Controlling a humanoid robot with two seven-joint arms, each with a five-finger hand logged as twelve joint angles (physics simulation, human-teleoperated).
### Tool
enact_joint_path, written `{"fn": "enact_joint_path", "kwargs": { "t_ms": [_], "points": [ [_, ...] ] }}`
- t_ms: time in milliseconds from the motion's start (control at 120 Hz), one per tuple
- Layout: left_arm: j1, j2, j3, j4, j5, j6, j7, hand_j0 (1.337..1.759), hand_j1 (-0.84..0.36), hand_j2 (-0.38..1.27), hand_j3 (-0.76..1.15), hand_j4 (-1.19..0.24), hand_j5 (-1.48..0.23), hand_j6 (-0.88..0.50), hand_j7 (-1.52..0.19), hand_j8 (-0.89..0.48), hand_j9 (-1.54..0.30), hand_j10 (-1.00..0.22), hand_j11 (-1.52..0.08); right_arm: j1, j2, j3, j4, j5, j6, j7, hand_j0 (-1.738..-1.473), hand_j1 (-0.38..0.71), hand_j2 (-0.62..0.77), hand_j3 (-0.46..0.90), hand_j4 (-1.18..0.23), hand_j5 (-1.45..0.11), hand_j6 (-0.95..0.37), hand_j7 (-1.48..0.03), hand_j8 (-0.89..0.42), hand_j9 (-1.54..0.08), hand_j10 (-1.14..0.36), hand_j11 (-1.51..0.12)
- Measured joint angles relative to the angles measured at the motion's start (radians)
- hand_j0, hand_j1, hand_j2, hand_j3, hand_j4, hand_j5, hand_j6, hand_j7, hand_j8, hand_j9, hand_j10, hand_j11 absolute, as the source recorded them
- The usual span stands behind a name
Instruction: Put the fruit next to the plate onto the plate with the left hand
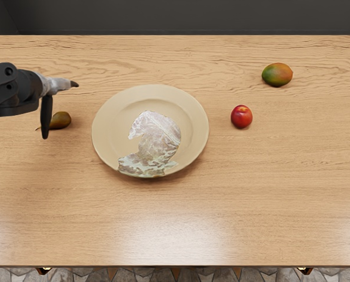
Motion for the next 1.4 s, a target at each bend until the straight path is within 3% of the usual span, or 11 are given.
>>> {"fn": "enact_joint_path", "kwargs": {
  "t_ms": [200,383,592,1117,1400],
  "points": [
    [0.012,-0.053,0.046,0.062,0.007,0.064,0.002,1.658,0.34,0.0,0.0,-0.01,-0.01,-0.01,-0.01,-0.01,-0.01,-0.01,-0.01,0.0,0.0,0.0,0.0,-0.001,0.0,0.002,-1.658,-0.31,-0.01,0.0,-0.03,-0.04,-0.03,-0.04,-0.03,-0.04,-0.03,-0.04],
    [0.015,-0.105,0.075,0.101,0.035,0.118,0.001,1.658,0.19,0.03,0.0,-0.14,-0.17,-0.14,-0.17,-0.14,-0.17,-0.13,-0.17,0.0,0.0,0.0,0.0,0.0,0.0,0.004,-1.658,-0.31,-0.01,0.0,-0.03,-0.04,-0.03,-0.04,-0.03,-0.04,-0.03,-0.04],
    [0.037,-0.148,0.12,0.146,0.047,0.185,-0.004,1.658,0.12,0.04,0.0,-0.2,-0.25,-0.2,-0.25,-0.2,-0.25,-0.19,-0.25,0.0,0.0,0.002,-0.001,0.0,0.0,0.004,-1.658,-0.31,-0.01,0.0,-0.03,-0.04,-0.03,-0.04,-0.03,-0.04,-0.03,-0.04],
    [0.075,-0.162,0.132,0.189,0.04,0.237,-0.008,1.658,0.06,0.05,0.0,-0.25,-0.32,-0.25,-0.32,-0.25,-0.32,-0.25,-0.32,-0.001,0.0,0.002,-0.001,-0.001,0.0,0.005,-1.658,-0.31,-0.01,0.0,-0.03,-0.04,-0.03,-0.04,-0.03,-0.04,-0.03,-0.04],
    [0.072,-0.198,0.137,0.256,0.027,0.224,-0.041,1.658,0.05,0.05,0.0,-0.26,-0.33,-0.26,-0.33,-0.26,-0.33,-0.26,-0.33,-0.001,0.0,0.002,-0.001,-0.001,0.0,0.005,-1.658,-0.31,-0.01,0.0,-0.03,-0.04,-0.03,-0.04,-0.03,-0.04,-0.03,-0.04]
  ]
}}
